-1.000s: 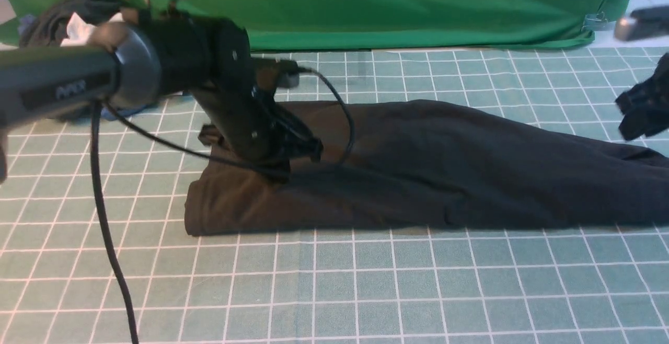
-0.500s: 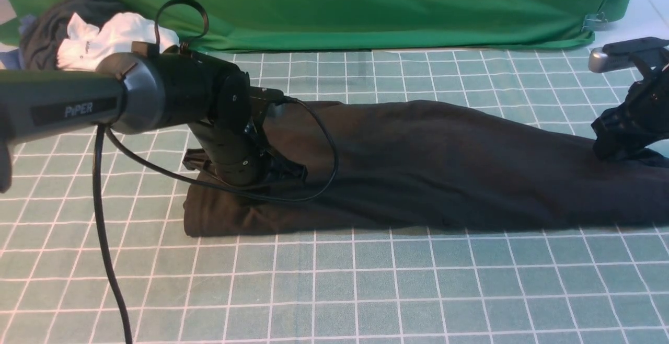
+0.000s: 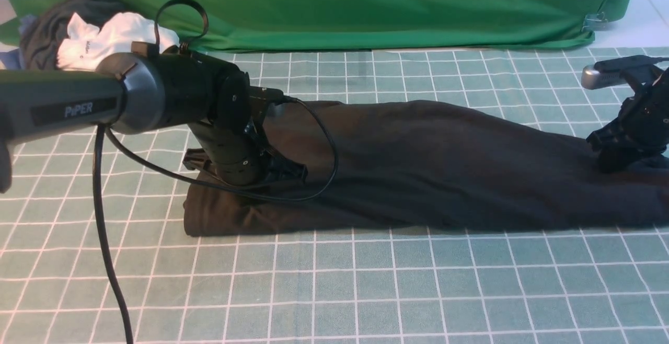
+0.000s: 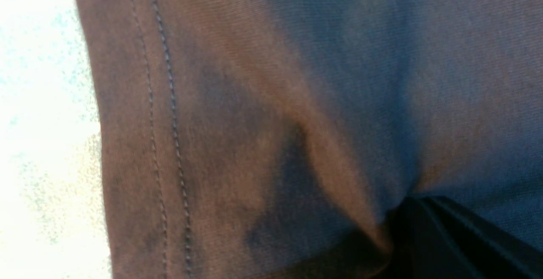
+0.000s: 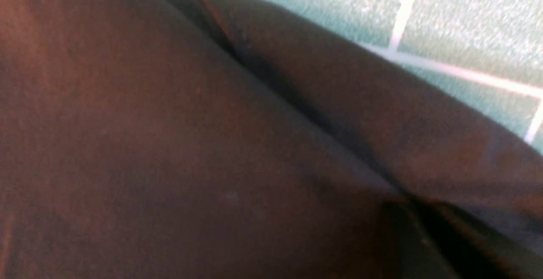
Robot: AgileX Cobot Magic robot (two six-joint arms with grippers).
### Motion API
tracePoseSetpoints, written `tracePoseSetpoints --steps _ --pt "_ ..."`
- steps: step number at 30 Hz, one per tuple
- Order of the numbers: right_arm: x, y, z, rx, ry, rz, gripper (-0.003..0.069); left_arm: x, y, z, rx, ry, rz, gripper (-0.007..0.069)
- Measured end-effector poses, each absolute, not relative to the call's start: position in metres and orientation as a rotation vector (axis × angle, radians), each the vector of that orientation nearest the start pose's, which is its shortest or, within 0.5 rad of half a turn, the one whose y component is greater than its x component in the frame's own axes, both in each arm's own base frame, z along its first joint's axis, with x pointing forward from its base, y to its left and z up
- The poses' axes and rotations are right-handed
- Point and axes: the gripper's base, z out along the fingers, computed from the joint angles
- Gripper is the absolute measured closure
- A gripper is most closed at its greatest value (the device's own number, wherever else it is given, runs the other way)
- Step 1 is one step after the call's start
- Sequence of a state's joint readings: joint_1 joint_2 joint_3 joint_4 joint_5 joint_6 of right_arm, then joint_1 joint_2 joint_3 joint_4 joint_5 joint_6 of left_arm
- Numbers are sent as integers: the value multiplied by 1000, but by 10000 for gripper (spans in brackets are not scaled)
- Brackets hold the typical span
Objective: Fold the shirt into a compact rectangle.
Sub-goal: 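Pull the folded dark garment lengthwise by its ends to straighten it flat on the table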
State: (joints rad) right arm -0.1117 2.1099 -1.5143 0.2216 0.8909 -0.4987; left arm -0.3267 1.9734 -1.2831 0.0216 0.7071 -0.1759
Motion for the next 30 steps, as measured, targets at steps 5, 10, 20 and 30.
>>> tracePoseSetpoints --steps 5,10,20,30 --pt "424 -31 175 -362 2879 185 628 368 -123 156 238 2874 -71 621" --pt "425 -33 200 -367 2831 132 629 368 -124 156 238 2874 -72 620" --pt "436 -46 202 -326 2741 -41 636 368 -124 156 248 2873 -70 620" --pt "438 -48 199 -205 2786 -27 568 368 -124 156 246 2872 -73 620"
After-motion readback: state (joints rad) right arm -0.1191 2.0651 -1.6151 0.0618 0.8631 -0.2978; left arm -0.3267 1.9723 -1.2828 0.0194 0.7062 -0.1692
